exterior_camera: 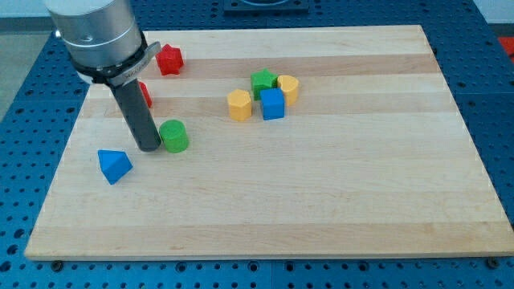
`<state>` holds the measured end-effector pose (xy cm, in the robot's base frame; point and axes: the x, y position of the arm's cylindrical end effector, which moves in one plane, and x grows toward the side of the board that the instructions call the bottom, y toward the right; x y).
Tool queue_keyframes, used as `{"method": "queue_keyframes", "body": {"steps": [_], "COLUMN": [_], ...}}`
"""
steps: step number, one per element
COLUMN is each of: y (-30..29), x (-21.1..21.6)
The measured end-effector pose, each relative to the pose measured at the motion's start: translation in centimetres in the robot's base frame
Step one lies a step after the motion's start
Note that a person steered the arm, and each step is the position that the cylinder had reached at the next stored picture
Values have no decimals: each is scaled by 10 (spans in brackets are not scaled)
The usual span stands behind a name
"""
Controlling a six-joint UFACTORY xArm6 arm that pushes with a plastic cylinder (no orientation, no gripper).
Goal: Push the green circle closer to the yellow hexagon
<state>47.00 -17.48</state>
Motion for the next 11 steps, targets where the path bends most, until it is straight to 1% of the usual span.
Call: {"method": "queue_keyframes", "body": {"steps": [1,2,3,4,5,6,7,10,11], "y": [3,20,22,22,22,26,38,54,47], "x": [18,11,-19,-38,-34,-46,-73,-89,-87]}}
